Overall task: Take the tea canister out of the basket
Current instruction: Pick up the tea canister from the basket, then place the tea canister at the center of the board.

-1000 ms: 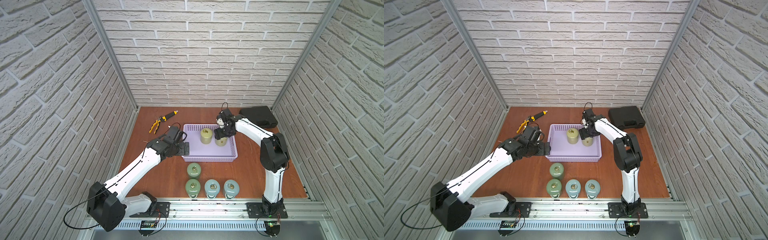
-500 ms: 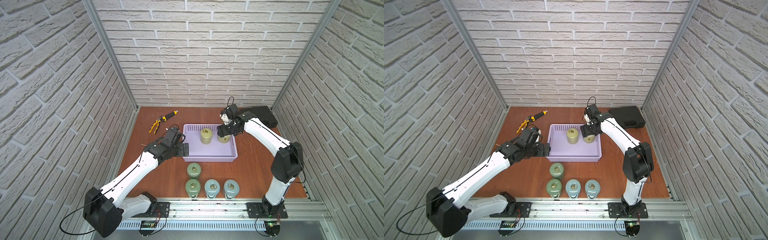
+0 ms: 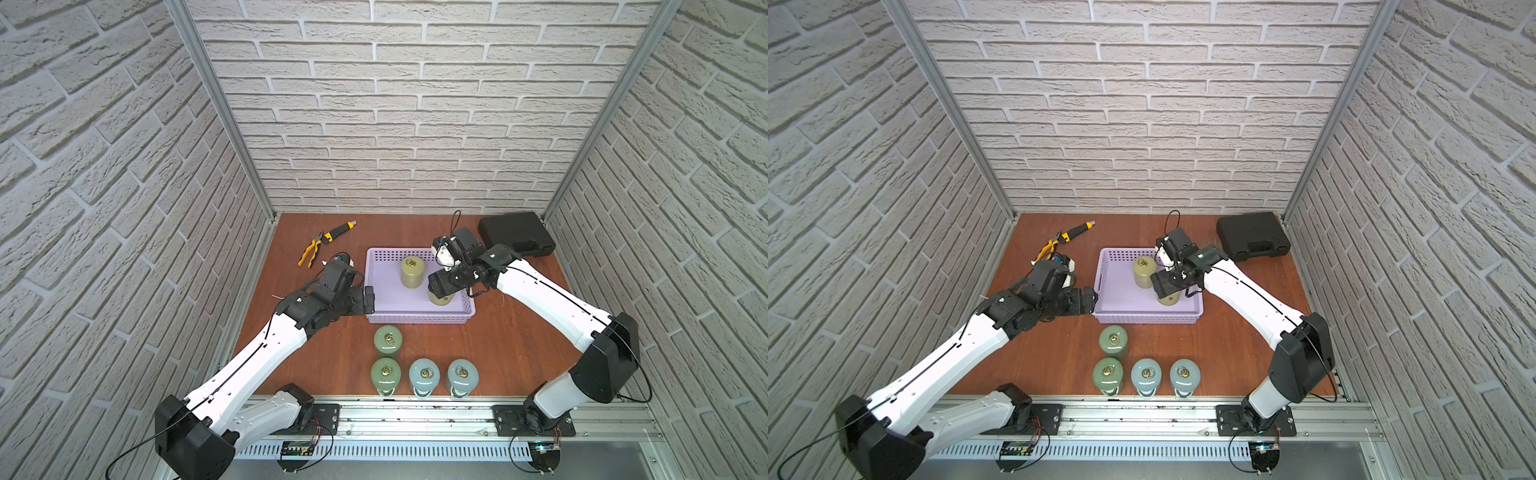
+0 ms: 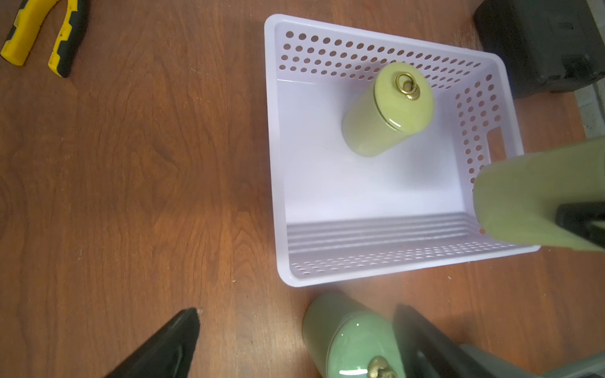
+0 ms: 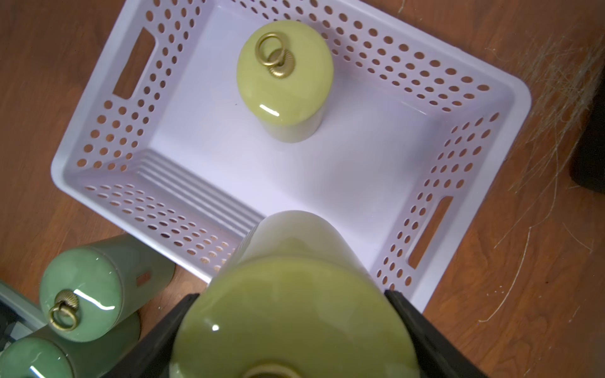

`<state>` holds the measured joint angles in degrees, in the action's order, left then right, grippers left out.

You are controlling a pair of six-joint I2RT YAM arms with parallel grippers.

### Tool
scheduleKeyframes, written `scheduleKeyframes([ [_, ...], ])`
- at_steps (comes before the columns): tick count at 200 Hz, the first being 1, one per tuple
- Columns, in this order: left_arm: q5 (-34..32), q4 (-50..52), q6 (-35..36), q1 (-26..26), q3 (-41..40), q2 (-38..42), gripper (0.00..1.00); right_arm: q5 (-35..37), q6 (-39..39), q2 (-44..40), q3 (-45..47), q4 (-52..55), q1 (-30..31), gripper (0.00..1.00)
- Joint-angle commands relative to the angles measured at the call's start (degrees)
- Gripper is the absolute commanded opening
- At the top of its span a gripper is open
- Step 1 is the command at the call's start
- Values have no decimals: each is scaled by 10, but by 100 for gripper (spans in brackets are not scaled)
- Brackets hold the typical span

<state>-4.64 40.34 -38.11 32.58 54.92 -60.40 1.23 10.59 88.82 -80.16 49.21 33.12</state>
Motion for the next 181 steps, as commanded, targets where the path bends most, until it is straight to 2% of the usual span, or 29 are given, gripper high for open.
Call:
scheduleKeyframes([
  [1,8,5,-21,-5,-15,22,98,17,21,-62,17,-49,23,45],
  [86,23,25,-61,-5,-36,58,98,60,79,-160,132,-77,98,45],
  [181,22,24,-62,-5,-47,70,98,100,132,-183,176,-83,172,44],
])
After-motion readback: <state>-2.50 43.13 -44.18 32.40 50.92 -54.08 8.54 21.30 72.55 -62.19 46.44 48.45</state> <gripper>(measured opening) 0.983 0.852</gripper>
